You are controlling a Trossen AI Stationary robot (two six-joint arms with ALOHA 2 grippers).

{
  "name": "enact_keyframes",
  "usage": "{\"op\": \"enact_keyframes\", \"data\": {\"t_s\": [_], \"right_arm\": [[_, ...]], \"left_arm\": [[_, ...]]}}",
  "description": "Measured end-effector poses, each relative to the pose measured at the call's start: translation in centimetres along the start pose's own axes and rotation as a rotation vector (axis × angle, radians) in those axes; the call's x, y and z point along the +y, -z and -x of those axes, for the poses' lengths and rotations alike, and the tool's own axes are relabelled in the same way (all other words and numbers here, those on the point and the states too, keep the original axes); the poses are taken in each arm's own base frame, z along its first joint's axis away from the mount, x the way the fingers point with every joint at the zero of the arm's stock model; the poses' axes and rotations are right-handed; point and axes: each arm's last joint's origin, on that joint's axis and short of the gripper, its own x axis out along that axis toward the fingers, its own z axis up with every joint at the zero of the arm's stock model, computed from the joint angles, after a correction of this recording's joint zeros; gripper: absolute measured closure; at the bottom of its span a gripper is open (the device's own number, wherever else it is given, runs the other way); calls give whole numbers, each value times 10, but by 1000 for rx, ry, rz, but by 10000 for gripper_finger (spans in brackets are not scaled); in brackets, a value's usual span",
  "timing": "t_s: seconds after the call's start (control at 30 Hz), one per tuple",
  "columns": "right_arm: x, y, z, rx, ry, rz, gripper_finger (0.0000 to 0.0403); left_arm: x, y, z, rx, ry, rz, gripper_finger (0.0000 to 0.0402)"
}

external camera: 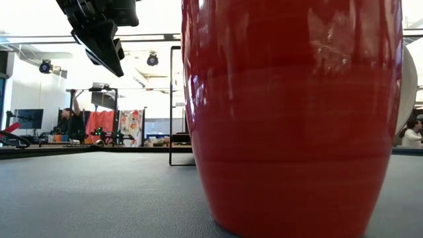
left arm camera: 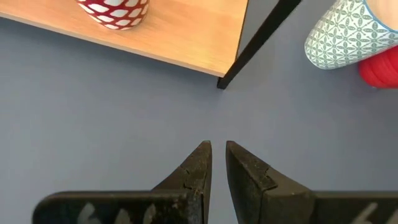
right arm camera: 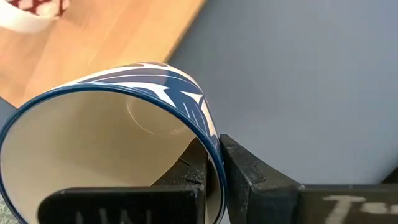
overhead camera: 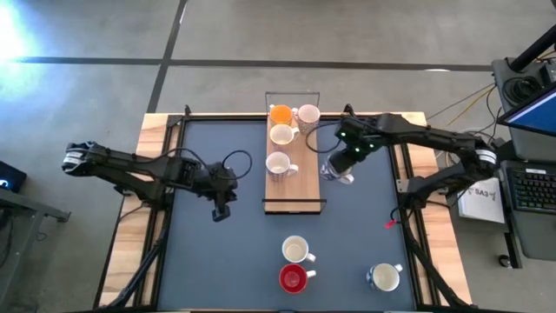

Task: Place coffee mugs
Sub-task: Put the top blue mug on the shelf

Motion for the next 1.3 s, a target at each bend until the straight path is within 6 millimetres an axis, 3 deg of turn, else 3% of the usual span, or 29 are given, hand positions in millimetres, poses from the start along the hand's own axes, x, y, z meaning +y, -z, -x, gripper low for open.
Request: {"op": "enact_keyframes", "data": {"t_s": [0.27,0.7,1.3], "right_arm": [[18,-27,-16,38,22,121,389],[32,-54,-51,98,82,188,380],[22,-92,-62,-28,68,136,377]], "left_arm": [[-5,3,0,15,11,7,372],[-6,4,1,17,14,29,372],[-6,4,-1,29,13,42,372]]}}
